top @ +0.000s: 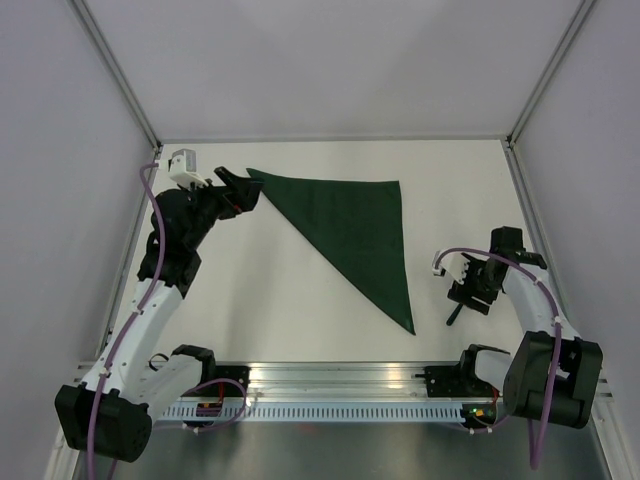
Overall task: Fold the napkin, place the utensils inside, and roll it up
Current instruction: Grab a utensil with the right arm
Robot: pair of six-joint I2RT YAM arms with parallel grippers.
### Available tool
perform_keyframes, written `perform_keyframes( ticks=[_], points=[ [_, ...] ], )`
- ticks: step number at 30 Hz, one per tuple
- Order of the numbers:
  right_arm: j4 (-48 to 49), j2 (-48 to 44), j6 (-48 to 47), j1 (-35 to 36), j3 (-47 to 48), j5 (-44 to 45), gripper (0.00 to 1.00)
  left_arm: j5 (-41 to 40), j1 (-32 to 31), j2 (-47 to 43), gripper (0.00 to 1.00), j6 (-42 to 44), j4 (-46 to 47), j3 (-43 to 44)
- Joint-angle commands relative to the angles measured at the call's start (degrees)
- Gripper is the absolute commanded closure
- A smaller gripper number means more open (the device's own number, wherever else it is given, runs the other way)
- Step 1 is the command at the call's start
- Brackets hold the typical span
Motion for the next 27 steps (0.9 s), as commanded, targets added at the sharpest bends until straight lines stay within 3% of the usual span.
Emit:
perform_keyframes(
  ticks=[1,15,27],
  points=[
    [-3.73,0.99,-9.38,0.08,-0.25,-4.55,0.24,-1.56,0.15,-0.27,0.00,1.62,-0.89,2.99],
    [-2.16,0.38,-17.39,2.01,-5.17,-6.40,0.19,-2.53,0.15,0.43,0.00,1.88,-1.77,3.52],
    [4.87,1.70,-16.79,4.03,-7.54,-6.66,0.20,-2.80,0.06,0.26,0.00,1.71,-1.86,3.78]
  ],
)
